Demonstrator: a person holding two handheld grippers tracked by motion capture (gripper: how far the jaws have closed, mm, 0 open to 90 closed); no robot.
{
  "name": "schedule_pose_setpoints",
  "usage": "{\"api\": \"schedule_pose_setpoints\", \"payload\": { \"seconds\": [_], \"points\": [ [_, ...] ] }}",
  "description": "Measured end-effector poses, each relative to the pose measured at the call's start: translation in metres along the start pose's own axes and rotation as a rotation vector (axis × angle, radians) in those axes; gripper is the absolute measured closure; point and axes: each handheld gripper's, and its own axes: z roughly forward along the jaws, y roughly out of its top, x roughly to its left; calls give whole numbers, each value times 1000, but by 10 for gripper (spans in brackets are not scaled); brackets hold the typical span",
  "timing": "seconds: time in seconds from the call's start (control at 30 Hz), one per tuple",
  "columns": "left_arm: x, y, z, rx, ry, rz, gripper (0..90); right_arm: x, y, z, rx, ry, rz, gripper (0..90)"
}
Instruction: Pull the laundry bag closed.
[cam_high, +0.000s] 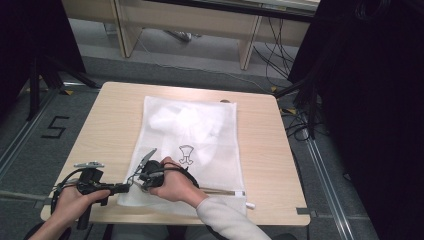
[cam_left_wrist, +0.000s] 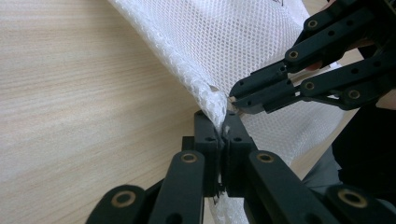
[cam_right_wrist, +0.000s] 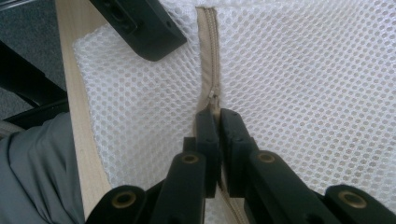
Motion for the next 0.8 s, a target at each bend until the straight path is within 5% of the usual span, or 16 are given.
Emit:
{"api": "schedule_pose_setpoints", "payload": {
  "seconds": [0.43,0.8],
  "points": [
    [0,0,0,2,10,18,865,-1,-5,-3,7,1,-3,879],
    [-1,0,2,21,30,41,864,-5,-15,-4,2,10,40,879]
  ]
}}
